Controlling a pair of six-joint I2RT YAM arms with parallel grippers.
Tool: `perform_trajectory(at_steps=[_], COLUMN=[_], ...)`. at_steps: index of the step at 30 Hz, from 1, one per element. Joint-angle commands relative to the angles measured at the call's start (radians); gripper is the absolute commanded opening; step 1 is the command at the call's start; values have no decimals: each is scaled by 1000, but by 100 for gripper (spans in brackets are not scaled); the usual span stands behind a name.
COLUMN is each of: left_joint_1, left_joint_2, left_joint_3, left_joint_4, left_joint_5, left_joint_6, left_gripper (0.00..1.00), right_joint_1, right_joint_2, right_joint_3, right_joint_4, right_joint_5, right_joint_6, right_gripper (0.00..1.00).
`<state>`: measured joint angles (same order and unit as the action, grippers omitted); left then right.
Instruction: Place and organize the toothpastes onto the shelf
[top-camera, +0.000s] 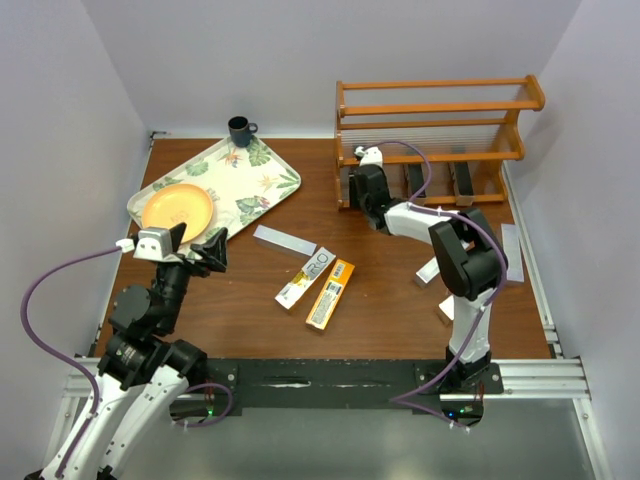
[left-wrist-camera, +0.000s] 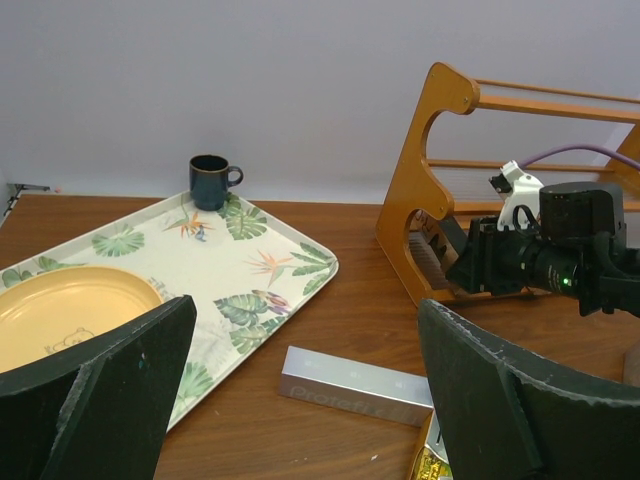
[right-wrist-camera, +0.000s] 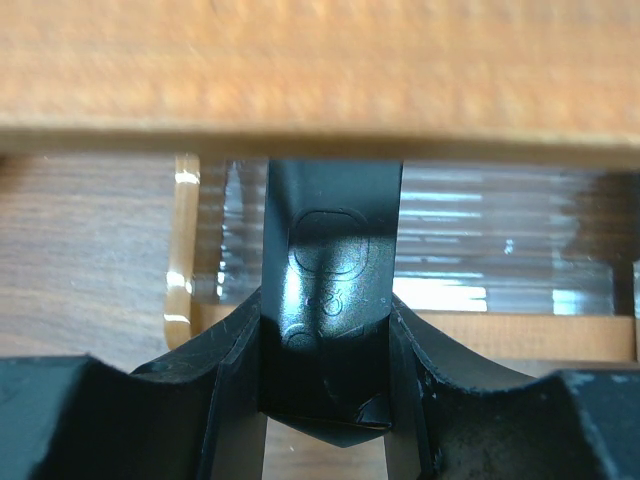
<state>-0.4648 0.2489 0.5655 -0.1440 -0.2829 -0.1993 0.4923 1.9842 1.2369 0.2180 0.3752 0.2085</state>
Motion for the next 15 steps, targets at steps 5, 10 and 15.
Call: perform_trajectory(at_steps=[5,10,15], left_joint_1=[8,8,8], left_joint_2=[1,0,0], left_joint_3=[25,25,25], left_joint_4=[23,21,23], left_joint_5=[13,14,16], left_joint_6=[-3,-5,-5], left_gripper=[98,98,98], right_joint_1=[-8,-8,-9], right_joint_2=[-13,-18,-22], right_joint_3=[44,33,29], right_joint_4=[38,9,-25], right_joint_5=[-18,-18,-12], right_joint_6=[26,55,91], right_gripper=[30,30,33])
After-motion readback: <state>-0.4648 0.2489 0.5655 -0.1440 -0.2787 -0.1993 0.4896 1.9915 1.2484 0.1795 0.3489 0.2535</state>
